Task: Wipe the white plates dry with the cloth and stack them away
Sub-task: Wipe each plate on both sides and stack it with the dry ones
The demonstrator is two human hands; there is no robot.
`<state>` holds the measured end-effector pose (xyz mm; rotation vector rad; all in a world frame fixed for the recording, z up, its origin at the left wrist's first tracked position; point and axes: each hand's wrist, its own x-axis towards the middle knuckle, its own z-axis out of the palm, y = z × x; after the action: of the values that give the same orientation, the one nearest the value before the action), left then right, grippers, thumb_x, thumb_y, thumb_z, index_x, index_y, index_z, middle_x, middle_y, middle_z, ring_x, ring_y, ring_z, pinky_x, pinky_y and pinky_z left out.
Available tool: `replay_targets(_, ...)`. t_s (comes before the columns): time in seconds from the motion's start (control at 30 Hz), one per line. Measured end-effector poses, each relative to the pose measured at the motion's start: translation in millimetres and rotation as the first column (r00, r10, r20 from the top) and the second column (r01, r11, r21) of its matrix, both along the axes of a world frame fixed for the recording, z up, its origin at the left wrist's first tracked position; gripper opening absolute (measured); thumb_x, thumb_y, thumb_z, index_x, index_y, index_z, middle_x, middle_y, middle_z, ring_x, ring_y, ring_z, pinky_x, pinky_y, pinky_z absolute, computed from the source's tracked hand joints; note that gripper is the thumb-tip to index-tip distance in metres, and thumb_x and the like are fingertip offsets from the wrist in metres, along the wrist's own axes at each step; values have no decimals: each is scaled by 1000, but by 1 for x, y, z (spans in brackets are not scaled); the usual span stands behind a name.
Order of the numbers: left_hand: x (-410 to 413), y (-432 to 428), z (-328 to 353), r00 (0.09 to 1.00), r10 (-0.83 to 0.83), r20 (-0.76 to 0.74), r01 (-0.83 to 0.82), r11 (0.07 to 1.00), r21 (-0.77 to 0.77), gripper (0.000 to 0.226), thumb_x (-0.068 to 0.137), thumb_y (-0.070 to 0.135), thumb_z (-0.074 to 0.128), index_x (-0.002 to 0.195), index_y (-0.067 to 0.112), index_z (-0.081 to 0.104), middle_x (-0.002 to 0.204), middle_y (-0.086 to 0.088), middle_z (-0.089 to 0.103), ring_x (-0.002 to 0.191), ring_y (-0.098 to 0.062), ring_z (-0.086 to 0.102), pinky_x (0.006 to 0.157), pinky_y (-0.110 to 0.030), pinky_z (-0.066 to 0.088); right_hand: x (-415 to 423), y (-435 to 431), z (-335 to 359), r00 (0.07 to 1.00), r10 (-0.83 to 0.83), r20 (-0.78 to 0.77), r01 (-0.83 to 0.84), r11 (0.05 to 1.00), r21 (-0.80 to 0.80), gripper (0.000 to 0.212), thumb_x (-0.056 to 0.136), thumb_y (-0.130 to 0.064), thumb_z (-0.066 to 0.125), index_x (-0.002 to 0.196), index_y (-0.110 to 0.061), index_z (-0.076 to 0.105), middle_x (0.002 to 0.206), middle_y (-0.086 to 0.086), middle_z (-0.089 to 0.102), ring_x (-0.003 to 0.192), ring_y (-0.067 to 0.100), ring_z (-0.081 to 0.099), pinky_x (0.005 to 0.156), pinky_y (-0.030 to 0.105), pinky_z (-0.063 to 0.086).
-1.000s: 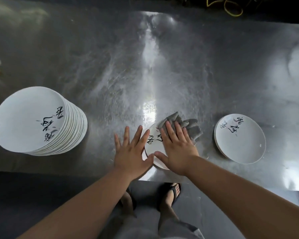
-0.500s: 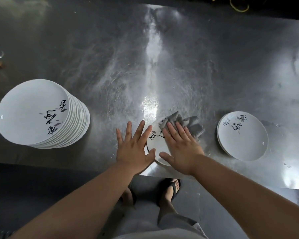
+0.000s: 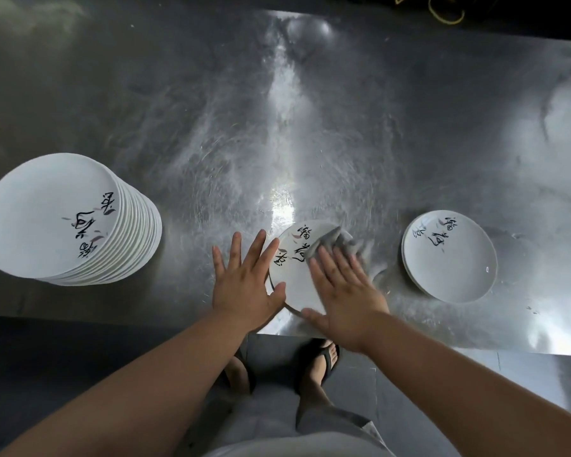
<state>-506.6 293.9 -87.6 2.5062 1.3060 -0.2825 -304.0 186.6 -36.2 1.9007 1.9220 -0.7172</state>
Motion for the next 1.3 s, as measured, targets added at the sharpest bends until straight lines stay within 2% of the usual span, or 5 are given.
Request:
replay_targets(0.2, 0, 0, -2, 1000, 3, 14, -3, 1000, 5, 87, 90, 66, 32, 166, 37, 0, 175, 8, -6, 160, -39, -9, 121, -71, -3, 23, -37, 1, 990, 142, 8, -142, 982, 121, 88, 102, -74, 13, 161, -14, 38, 167, 10, 34, 155, 31, 28, 120, 47, 18)
replay_targets(0.43, -1, 0, -6, 1000, -4, 30, 4, 1000, 17, 86, 90, 63, 34, 166, 39, -1, 175, 7, -2, 160, -41, -4, 121, -72, -2, -19, -44, -2, 997, -75, -17, 76, 995, 66, 99, 96, -78, 21, 166, -9, 9, 173, 14, -4, 160, 35, -9, 126, 49, -1)
replay_targets(0.7, -1, 0, -4, 1000, -10, 17, 9, 1000, 20, 88, 92, 66, 31, 164, 40, -12, 174, 8, -16, 158, -39, -17, 121, -71, -6, 23, 2, -6, 992, 122, -28, -120, 990, 76, 94, 84, -81, -16, 159, -26, -25, 168, 2, -31, 154, 24, -32, 129, 45, -11)
replay_targets(0.93, -1, 1, -7, 1000, -19, -21, 19, 999, 27, 88, 94, 71, 25, 163, 38, -18, 171, 9, -25, 156, -37, -26, 121, -70, -10, 24, 69, -11, 952, 302, 50, -306, 947, 102, 88, 96, -80, 1, 162, -28, -25, 166, -5, -38, 152, 20, -37, 128, 45, -16)
replay_targets(1.3, -1, 0, -5, 1000, -9, -5, 9, 1000, 24, 90, 92, 70, 29, 164, 37, -14, 174, 7, -15, 158, -38, -18, 121, -71, -5, 21, 15, -2, 985, -98, 140, 95, 995, 26, 96, 92, -81, -8, 158, -15, -32, 164, 4, -41, 149, 25, -43, 128, 48, -13)
